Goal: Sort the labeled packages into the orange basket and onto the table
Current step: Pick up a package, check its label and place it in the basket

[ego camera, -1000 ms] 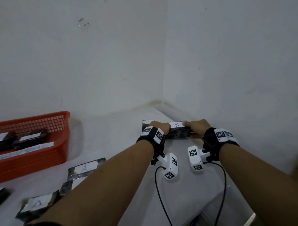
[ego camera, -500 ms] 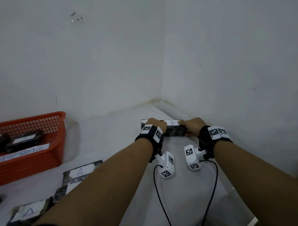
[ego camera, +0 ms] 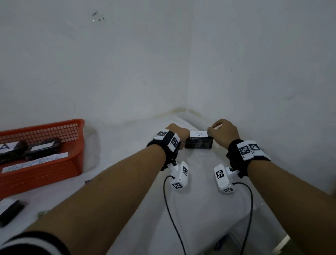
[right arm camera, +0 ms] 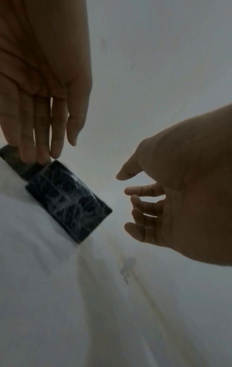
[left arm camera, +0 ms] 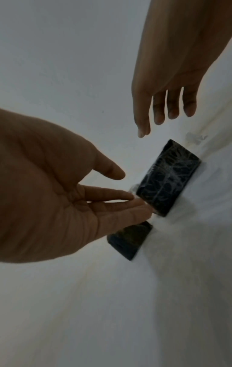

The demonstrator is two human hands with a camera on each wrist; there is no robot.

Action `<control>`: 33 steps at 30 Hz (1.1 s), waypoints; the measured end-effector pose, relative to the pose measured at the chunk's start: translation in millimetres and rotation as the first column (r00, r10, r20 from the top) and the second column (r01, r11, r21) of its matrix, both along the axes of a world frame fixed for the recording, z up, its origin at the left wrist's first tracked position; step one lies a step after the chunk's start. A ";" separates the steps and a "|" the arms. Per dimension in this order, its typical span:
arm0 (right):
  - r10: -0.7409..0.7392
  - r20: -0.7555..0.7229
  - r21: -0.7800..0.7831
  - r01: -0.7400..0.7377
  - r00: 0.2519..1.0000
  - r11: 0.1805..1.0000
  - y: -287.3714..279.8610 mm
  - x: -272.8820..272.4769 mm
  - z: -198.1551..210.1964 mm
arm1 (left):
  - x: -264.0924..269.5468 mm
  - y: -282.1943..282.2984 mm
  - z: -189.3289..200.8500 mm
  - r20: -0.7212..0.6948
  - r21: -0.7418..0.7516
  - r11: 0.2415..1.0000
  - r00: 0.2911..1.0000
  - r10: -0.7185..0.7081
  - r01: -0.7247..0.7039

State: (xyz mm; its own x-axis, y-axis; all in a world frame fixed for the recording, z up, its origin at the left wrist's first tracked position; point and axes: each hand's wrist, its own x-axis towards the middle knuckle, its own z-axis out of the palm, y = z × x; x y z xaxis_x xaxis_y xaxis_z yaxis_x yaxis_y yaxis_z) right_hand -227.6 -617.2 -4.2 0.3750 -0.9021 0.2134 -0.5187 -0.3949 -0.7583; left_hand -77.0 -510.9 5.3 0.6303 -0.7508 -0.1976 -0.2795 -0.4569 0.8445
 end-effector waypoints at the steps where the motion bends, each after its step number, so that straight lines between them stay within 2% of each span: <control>1: 0.032 0.003 -0.015 -0.032 0.999 0.999 8.3 0.9 4.7 | -1.7 11.3 9.2 -0.011 -0.016 0.999 0.999 -0.037 0.037; 3: 0.104 0.004 -0.030 -0.104 0.995 0.994 30.2 3.6 14.9 | 0.5 35.1 23.9 -0.002 -0.003 0.998 0.998 -0.066 0.066; 8: 0.327 -0.074 -0.054 -0.331 0.942 0.942 100.9 19.0 38.3 | 21.8 112.2 53.8 0.221 0.122 0.988 0.967 -0.124 0.098; 12: 0.448 -0.195 -0.097 -0.471 0.873 0.877 163.1 35.6 47.5 | 36.1 187.3 73.0 0.449 0.281 0.957 0.872 -0.196 0.071; 14: 0.501 -0.285 -0.091 -0.543 0.817 0.835 191.3 43.4 47.7 | 39.8 224.8 76.0 0.502 0.350 0.935 0.831 -0.238 0.057; 17: 0.585 -0.360 -0.048 -0.640 0.727 0.767 229.5 56.1 42.8 | 47.4 275.2 71.4 0.552 0.437 0.899 0.779 -0.298 0.034; 22: 0.643 -0.418 -0.010 -0.711 0.641 0.703 278.7 74.3 27.6 | 61.1 336.0 52.5 0.631 0.502 0.865 0.688 -0.358 -0.010; 28: 0.685 -0.459 0.005 -0.769 0.566 0.639 323.3 83.3 8.5 | 57.3 386.9 23.7 0.621 0.495 0.869 0.690 -0.372 0.023; 33: 0.671 -0.502 -0.027 -0.785 0.546 0.618 348.6 82.3 -6.1 | 53.5 403.3 6.1 0.580 0.545 0.838 0.708 -0.402 0.029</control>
State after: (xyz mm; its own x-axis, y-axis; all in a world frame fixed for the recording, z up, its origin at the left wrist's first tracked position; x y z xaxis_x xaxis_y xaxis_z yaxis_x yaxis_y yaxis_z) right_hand -145.3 -268.7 -10.3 0.9755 -0.2191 0.0207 -0.1945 -0.9023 -0.3849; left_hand -23.6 -107.5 11.4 0.5637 -0.8098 -0.1629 -0.8071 -0.5819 0.1000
